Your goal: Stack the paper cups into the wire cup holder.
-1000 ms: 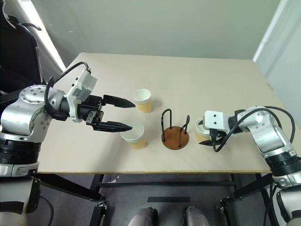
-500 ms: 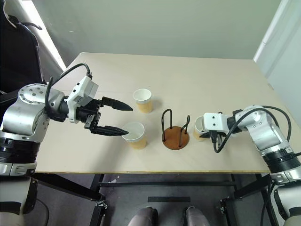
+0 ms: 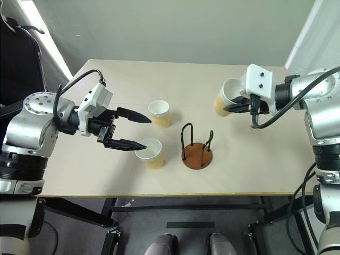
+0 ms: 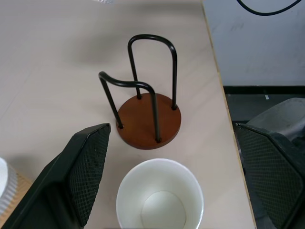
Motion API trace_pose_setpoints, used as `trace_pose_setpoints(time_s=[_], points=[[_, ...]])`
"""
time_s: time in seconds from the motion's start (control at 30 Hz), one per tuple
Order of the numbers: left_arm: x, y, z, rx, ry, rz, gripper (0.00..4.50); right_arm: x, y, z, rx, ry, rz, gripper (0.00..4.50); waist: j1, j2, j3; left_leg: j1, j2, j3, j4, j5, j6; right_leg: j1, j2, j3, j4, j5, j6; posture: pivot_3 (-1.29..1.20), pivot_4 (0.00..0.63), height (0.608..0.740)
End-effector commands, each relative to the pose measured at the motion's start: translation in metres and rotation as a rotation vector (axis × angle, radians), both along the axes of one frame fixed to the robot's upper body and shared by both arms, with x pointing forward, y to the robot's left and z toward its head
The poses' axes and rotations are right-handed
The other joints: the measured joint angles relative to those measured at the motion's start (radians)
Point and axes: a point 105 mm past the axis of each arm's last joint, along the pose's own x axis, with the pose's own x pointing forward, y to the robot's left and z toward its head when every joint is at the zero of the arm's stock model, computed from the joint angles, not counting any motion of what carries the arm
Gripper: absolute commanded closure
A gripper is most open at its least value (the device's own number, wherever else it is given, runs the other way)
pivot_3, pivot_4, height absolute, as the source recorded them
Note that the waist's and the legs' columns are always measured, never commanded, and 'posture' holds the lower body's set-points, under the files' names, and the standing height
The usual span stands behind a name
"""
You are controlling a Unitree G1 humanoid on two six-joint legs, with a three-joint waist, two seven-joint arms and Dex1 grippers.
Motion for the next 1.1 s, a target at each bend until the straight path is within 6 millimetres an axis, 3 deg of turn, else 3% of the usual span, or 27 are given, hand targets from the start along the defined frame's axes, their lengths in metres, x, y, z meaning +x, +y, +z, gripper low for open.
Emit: trace_pose_setpoints(time_s=[0.03, 0.33, 1.1], points=[[-0.002, -0.001, 0.008, 0.001, -0.032, -0.027, 0.00, -0.013, 0.012, 0.002, -0.029, -0.016, 0.068, 4.46, 0.003, 0.000, 0.000, 0.000, 0.000, 0.000, 0.000, 0.000, 0.000, 0.000, 0.000, 0.000, 0.000, 0.000, 0.000, 0.00, 0.150, 0.740], [0.000, -0.003, 0.008, 0.018, -0.060, -0.029, 0.00, -0.007, 0.018, -0.012, -0.122, -0.030, 0.098, 4.46, 0.003, 0.000, 0.000, 0.000, 0.000, 0.000, 0.002, 0.000, 0.000, 0.000, 0.000, 0.000, 0.001, 0.000, 0.000, 0.00, 0.150, 0.740], [-0.001, 0.000, 0.009, 0.015, -0.062, -0.016, 0.00, -0.019, 0.040, -0.037, -0.202, 0.012, 0.229, 4.46, 0.001, 0.000, 0.000, 0.000, 0.000, 0.000, 0.002, 0.000, 0.000, 0.000, 0.000, 0.000, 0.001, 0.002, 0.003, 0.00, 0.150, 0.740]])
